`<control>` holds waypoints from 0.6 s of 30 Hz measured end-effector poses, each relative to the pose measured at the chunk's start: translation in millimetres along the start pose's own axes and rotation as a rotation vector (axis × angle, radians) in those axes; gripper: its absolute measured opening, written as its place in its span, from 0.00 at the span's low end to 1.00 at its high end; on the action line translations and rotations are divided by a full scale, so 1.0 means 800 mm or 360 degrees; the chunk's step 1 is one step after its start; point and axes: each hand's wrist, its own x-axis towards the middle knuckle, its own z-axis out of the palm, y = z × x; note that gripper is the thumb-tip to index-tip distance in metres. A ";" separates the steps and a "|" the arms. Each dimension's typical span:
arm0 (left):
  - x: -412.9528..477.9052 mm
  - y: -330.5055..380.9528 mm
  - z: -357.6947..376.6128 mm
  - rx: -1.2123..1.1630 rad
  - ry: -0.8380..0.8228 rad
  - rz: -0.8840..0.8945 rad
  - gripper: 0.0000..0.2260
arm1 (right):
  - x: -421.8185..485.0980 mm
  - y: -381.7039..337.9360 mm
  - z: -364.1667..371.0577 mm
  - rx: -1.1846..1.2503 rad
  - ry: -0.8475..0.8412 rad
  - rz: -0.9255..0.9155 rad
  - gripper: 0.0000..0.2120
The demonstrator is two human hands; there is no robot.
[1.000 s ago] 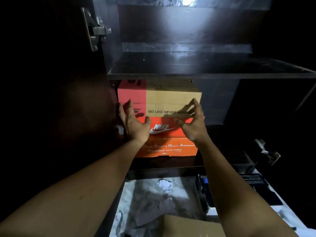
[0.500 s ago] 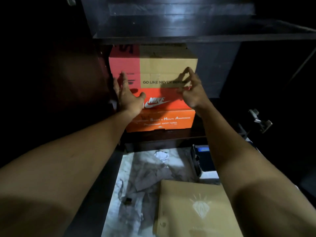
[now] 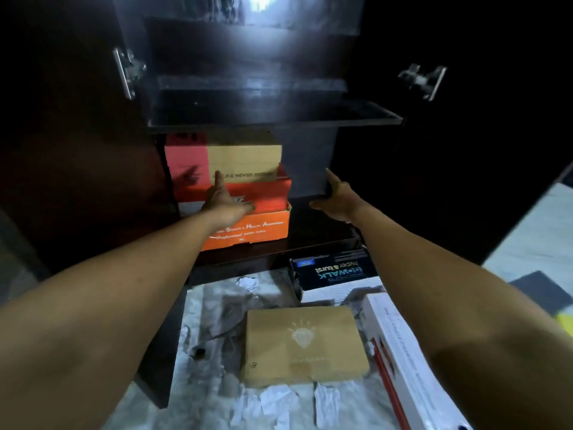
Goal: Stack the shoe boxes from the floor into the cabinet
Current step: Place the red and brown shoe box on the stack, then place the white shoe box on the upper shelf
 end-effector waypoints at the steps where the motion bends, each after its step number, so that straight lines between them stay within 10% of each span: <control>1: -0.011 0.016 -0.002 -0.0022 -0.0029 0.0015 0.52 | -0.017 -0.006 -0.022 -0.0132 0.0009 0.0016 0.43; 18: -0.297 0.061 0.053 0.0094 -0.0609 0.0370 0.52 | -0.369 0.111 -0.074 -0.0257 -0.0124 0.0562 0.47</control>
